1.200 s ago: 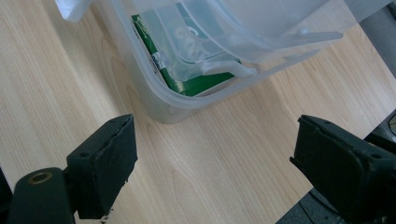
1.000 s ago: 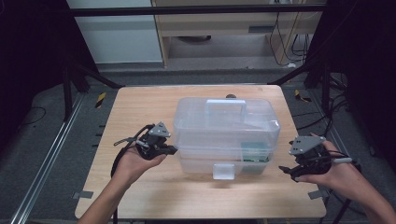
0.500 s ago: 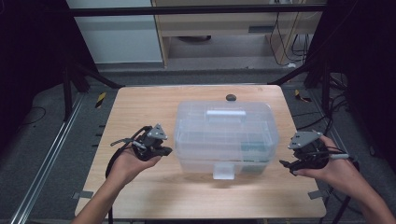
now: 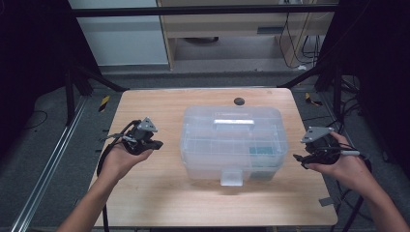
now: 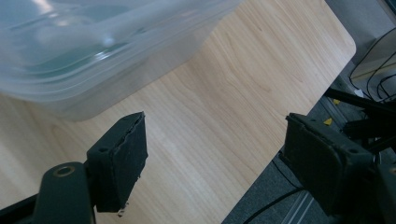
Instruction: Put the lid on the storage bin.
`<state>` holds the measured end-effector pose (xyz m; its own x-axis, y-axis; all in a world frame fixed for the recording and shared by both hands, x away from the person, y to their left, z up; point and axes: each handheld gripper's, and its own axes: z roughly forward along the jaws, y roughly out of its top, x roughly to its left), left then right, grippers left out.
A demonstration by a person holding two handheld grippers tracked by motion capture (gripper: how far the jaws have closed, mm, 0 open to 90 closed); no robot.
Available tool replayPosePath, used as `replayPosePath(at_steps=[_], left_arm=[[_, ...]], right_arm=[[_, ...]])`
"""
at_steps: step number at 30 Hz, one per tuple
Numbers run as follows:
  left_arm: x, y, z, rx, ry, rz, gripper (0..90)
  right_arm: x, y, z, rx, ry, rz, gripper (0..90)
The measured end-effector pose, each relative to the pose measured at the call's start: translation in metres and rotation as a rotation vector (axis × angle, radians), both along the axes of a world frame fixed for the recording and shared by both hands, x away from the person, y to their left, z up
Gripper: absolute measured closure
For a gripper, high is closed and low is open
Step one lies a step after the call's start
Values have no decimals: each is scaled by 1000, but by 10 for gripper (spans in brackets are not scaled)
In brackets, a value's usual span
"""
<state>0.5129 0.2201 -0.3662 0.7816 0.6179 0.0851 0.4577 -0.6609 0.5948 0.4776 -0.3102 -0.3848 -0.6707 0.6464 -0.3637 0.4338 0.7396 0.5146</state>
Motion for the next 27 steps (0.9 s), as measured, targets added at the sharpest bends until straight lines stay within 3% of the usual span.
replayPosePath(at_steps=[7,11,23,24,27], left_arm=[[14,6,-7,-5,1,40,898],[23,6,-13,29,-15,60,898],[51,11,-37,58,-18,120,894],[51,11,-37,58,-18,120,869],[58,11,-46,54,-82,179,636]], right_arm=[[15,0,-6,4,-20,-73,252],[27,-2,-11,15,-33,-131,281],[53,-9,-32,52,-24,-225,302],[53,-9,-32,52,-24,-225,302],[63,-15,-41,79,-15,-266,302]])
